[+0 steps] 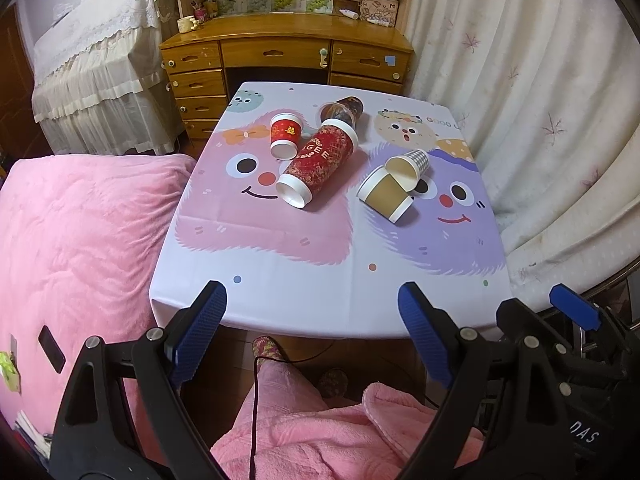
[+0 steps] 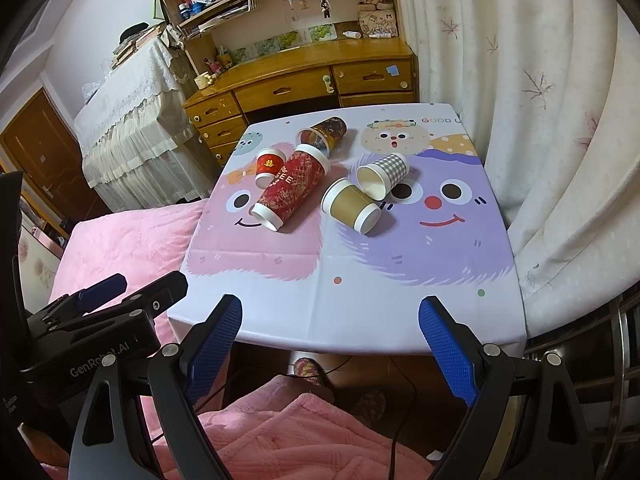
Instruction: Flip cup upright
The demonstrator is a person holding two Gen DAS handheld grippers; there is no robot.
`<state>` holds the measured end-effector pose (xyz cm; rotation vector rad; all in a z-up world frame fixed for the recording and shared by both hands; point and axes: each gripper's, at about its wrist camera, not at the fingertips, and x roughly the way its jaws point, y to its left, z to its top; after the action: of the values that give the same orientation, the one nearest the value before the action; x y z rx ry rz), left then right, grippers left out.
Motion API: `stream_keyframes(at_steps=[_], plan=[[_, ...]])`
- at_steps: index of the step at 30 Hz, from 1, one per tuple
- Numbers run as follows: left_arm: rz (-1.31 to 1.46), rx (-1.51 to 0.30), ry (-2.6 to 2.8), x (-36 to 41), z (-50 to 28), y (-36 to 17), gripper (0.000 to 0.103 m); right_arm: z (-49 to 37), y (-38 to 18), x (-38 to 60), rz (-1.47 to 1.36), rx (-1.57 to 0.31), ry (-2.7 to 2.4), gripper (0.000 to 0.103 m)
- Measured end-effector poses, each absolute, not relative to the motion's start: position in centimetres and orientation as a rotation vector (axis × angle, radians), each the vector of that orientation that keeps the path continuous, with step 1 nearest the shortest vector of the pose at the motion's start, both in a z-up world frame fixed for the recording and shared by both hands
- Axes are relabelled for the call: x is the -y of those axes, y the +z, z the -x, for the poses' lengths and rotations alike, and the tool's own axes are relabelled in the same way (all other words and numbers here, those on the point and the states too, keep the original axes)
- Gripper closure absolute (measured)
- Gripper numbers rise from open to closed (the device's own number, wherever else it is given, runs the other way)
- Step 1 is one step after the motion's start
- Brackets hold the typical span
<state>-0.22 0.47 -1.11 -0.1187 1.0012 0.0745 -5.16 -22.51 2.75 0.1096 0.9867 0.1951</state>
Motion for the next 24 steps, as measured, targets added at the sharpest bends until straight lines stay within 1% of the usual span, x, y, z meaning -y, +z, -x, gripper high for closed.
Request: stream_keyframes(at_steps=[6,9,10,11,13,24], plan=[[0.116,-1.003,0.089,-0.7,0.5,-1.2,0.014,5.2,2.7,22.5,-0.112,-0.982,0.197,0.012],[0.116,-1.001,0.099,-0.9,0.7,-1.0,0.006,5.0,2.7,22.3,-0.101,-0.979,0.194,0.010],[0.116,-1.000,0.109,-1.0,0.8,-1.0,0.001,5.1,2.7,22.3,-0.094,-0.979,0.189,0.006],[0.128,-0.999,0.108,-1.2,0.9,-0.9,0.001,5.2,2.9,22.4,-0.091,-0.976,0.184,0.003],[0.139,-0.998,0.103,-1.3,1.1,-1.0,0.001,5.2,3.0,22.6,-0.098,-0.973,0.183,0.000],[0.131,-0.983,0.114,-1.5,1.8,-0.4,0.001,5.3,3.6,22.8,-0.099,-0.949,0.196,0.000]])
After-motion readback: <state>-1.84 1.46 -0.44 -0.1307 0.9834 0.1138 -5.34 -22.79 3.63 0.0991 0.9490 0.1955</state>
